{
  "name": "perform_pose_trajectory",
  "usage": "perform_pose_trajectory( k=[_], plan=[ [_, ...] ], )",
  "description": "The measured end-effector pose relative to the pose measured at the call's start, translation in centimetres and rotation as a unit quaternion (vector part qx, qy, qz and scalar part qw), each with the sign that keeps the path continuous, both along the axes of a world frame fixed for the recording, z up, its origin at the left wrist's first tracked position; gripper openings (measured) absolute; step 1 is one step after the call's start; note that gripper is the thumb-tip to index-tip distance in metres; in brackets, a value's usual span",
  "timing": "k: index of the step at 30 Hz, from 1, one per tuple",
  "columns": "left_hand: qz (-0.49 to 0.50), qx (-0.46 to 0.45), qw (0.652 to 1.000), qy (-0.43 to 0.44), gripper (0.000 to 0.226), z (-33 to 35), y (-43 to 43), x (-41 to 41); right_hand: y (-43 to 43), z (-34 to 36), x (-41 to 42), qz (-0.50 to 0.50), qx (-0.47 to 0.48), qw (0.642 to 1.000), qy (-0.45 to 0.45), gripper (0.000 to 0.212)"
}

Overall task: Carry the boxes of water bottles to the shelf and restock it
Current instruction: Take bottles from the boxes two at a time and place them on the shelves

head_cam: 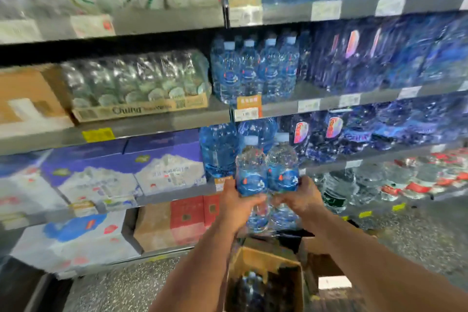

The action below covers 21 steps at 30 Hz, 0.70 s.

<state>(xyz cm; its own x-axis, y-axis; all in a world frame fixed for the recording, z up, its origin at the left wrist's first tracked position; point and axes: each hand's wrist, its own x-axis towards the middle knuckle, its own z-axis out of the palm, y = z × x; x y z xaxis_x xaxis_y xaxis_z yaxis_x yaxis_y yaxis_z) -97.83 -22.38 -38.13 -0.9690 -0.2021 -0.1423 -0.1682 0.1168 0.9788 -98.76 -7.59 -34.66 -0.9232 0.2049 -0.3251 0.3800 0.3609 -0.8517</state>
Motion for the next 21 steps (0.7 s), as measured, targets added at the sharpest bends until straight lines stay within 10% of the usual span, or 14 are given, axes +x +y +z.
perform_pose_trajectory(
  k=[15, 21],
  plan=[
    [-0.001, -0.023, 0.999, 0.038, 0.089, 13.1, 4.3, -1.8, 4.9, 12.6, -1.0, -0.007, -0.063, 0.993, 0.102, 0.064],
    [0.001, -0.004, 0.998, 0.056, 0.064, 13.5, 7.9, -6.6, 8.3, 12.6, -6.2, 0.001, -0.05, 0.993, 0.11, 0.071]
  ],
)
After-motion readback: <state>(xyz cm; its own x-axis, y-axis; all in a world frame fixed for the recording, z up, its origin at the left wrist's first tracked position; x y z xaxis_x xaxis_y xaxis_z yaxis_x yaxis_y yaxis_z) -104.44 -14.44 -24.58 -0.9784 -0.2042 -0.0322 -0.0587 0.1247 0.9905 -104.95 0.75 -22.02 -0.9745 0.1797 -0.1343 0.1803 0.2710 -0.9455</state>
